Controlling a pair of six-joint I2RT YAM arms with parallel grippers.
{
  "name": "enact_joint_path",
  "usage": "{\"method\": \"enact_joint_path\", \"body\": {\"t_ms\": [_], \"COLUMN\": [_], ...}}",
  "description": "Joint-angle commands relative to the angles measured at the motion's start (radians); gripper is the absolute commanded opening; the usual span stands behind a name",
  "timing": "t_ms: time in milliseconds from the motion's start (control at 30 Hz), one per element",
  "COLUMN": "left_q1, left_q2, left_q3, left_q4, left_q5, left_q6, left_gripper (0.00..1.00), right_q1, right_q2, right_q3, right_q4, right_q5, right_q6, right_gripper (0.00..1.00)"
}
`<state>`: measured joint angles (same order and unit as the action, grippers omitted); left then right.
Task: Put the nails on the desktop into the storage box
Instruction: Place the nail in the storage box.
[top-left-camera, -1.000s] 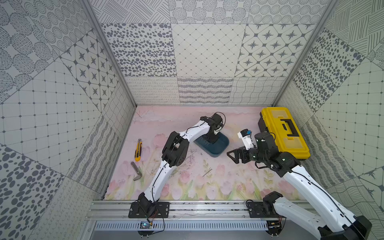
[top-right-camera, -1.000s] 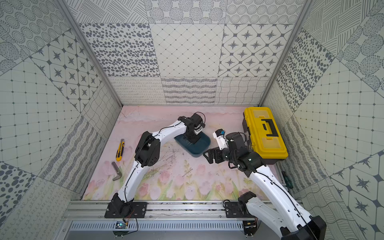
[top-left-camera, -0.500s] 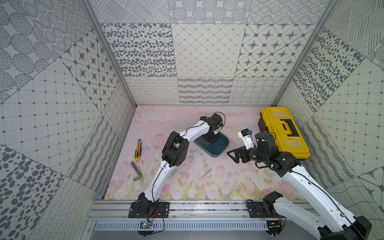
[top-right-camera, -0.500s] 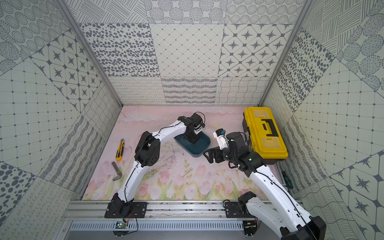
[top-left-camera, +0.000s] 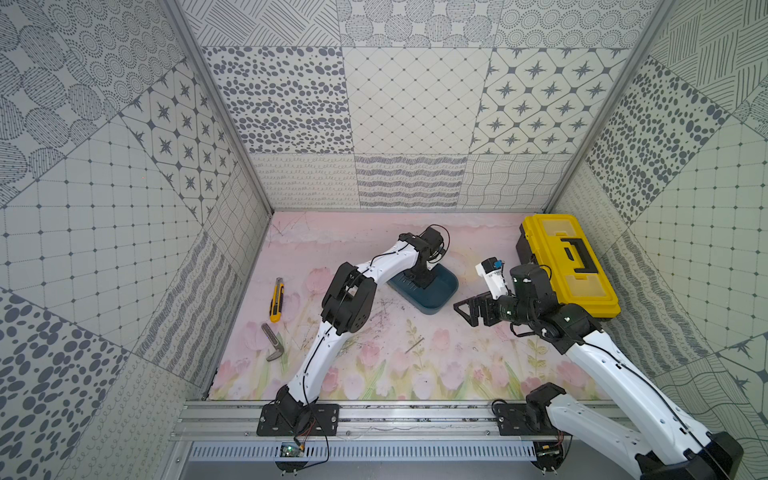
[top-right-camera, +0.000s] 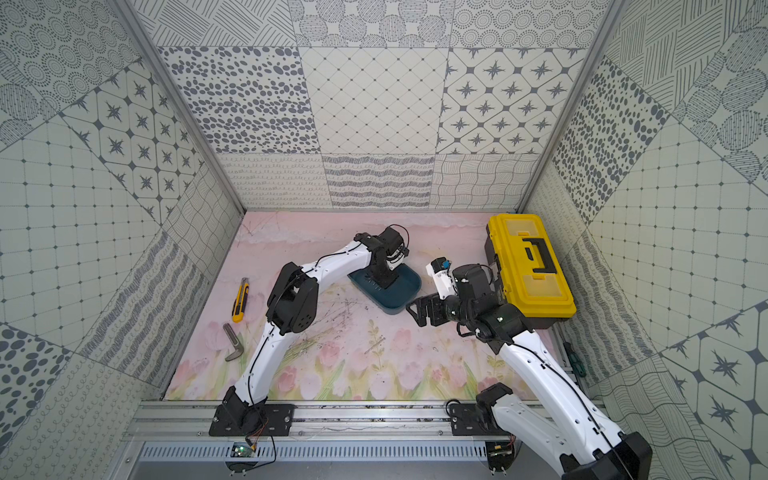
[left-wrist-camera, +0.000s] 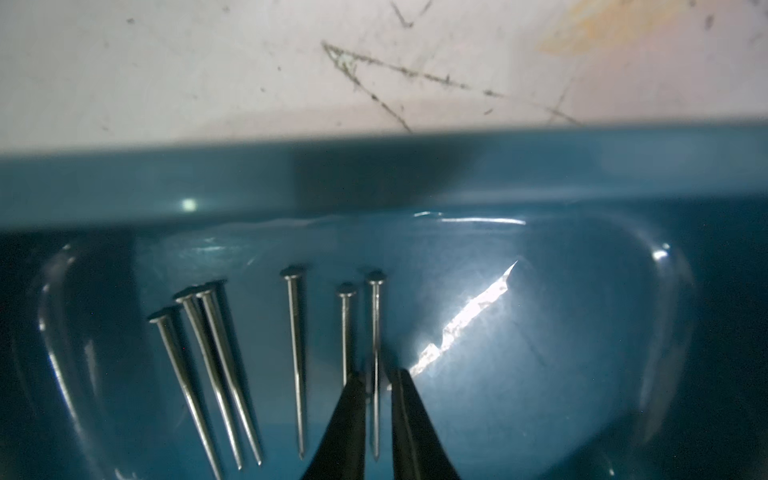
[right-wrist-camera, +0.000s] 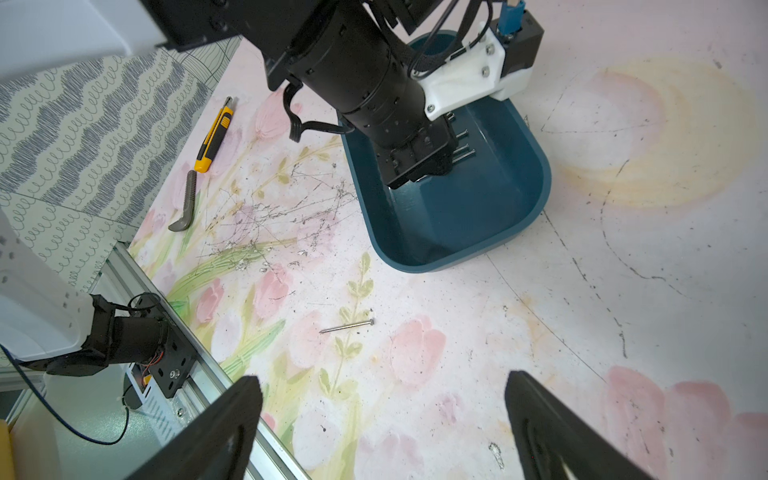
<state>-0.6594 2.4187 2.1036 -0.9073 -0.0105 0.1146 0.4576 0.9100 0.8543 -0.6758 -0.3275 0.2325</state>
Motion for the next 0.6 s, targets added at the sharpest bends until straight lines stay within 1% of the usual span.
{"method": "enact_joint_path", "body": {"t_ms": [0, 333, 433, 567], "left_q1": [0.0, -0.011, -0.019, -0.032], "left_q2": [-0.035, -0.121, -0.185, -0.298], "left_q3": [0.001, -0.001, -0.047, -0.155], "left_q4": [-0.017, -0.032, -0.03, -0.014], "left_q5": [0.004, 0.005, -0.003, -0.026], "left_q6": [0.008, -0.027, -0.049, -0.093], "left_gripper": [0.18, 0.19, 0.19, 0.2], "right_q1": [-0.005, -0.006, -0.006, -0.005], "right_q2": [-0.009, -0.026, -0.029, -0.035], "right_q3": [-0.009, 0.003, 0.012, 0.038], "right_q4": [0.039, 0.038, 0.029, 0.01], "right_q5": [-0.008, -0.01, -0.012, -0.018], "right_q6": [0.002, 0.001, -0.001, -0.011], "right_gripper": [0.97, 0.97, 0.97, 0.97]}}
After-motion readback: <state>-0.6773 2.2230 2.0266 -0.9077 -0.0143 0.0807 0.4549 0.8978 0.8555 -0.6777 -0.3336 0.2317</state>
